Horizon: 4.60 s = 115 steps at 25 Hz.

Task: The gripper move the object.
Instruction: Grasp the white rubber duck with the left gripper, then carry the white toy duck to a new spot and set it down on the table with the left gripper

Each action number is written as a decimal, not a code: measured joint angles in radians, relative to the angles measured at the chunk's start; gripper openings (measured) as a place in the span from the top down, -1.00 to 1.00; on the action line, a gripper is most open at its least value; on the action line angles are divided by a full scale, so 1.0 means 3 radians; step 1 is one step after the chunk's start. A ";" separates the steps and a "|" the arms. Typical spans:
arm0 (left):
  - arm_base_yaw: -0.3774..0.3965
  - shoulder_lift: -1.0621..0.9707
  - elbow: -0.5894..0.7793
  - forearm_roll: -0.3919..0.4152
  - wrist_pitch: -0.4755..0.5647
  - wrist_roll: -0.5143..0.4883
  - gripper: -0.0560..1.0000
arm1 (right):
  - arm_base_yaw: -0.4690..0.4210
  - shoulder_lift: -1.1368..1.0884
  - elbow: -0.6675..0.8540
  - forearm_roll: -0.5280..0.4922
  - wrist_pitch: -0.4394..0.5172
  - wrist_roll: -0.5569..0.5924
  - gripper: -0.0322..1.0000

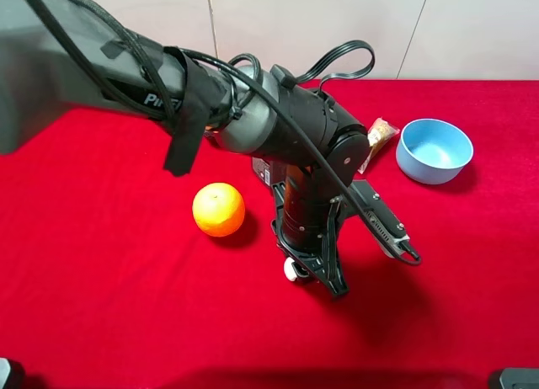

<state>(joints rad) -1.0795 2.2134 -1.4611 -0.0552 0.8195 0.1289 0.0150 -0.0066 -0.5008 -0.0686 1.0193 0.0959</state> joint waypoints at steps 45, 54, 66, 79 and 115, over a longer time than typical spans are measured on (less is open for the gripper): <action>0.0000 -0.0479 -0.1029 0.0005 0.1242 -0.0350 0.12 | 0.0000 0.0000 0.0000 0.0004 0.0000 0.0000 -0.41; 0.0081 -0.0699 -0.1079 0.0155 0.1244 -0.0517 0.12 | 0.0000 0.0000 0.0000 0.0010 0.0000 0.0000 -0.41; 0.0555 -0.0885 -0.1083 0.0184 0.1244 -0.0527 0.13 | 0.0000 0.0000 0.0000 0.0011 0.0000 0.0000 -0.41; 0.1095 -0.0978 -0.1083 0.0255 0.1247 -0.0533 0.12 | 0.0000 0.0000 0.0000 0.0011 0.0000 0.0000 -0.41; 0.2074 -0.0376 -0.1083 0.0758 0.1003 -0.0495 0.14 | 0.0000 0.0000 0.0000 0.0025 0.0000 0.0000 -0.41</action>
<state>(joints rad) -0.4573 2.1005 -1.7860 0.1723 1.1205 -0.0197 0.0150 -0.0066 -0.5008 -0.0612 1.0193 0.0959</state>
